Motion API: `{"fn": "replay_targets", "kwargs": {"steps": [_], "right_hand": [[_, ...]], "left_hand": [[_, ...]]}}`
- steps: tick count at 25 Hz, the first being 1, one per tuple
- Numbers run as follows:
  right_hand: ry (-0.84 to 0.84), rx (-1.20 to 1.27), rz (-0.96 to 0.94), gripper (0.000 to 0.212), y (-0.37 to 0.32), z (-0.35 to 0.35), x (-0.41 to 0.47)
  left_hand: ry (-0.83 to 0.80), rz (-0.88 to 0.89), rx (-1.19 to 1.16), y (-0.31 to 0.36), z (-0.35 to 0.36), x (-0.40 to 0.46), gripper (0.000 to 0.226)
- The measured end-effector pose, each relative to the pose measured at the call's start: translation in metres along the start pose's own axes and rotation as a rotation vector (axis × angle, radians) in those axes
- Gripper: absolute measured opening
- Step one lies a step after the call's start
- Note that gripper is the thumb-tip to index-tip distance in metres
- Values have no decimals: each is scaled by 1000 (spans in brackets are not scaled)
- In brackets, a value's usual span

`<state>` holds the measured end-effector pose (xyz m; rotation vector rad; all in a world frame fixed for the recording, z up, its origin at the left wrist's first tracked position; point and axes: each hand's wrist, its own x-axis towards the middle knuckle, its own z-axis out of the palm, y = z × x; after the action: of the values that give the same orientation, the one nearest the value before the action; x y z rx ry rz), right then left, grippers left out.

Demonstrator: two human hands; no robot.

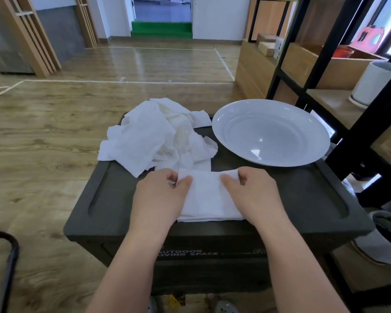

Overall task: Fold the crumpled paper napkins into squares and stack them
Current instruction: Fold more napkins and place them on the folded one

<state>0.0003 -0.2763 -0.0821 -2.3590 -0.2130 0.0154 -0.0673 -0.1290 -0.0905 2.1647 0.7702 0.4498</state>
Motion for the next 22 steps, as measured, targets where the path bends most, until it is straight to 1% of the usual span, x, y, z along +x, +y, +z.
{"fn": "replay_targets", "kwargs": {"steps": [3,6,8,10,13,16,17,18,20,21,22], "right_hand": [[-7,-74,-26,40,3,3,1],[-17,-87,-68,35,3,3,3],[-23,-114,-65,26,4,4,3],[-13,-127,-51,20,4,4,4],[-19,-123,-33,17,6,4,5],[-6,-117,-4,12,7,1,5],[21,-117,1,12,5,0,4],[64,-119,-13,14,3,0,2],[151,-103,-110,22,-7,2,-4],[168,-94,-178,25,-13,4,-7],[150,-98,-240,26,-15,5,-10]], "left_hand": [[-1,16,110,-3,0,2,19],[1,18,137,-6,-2,2,14],[-10,-2,133,-8,-2,3,14],[-24,-43,137,-7,-3,3,19],[-52,-81,130,-4,-5,3,30],[-67,-83,122,-3,-11,-1,34],[-40,-70,133,0,-13,-2,33],[11,-33,142,2,-14,-3,31],[105,134,133,4,-13,-3,26],[82,232,125,5,-10,-3,24],[5,305,114,6,-6,-4,21]]}}
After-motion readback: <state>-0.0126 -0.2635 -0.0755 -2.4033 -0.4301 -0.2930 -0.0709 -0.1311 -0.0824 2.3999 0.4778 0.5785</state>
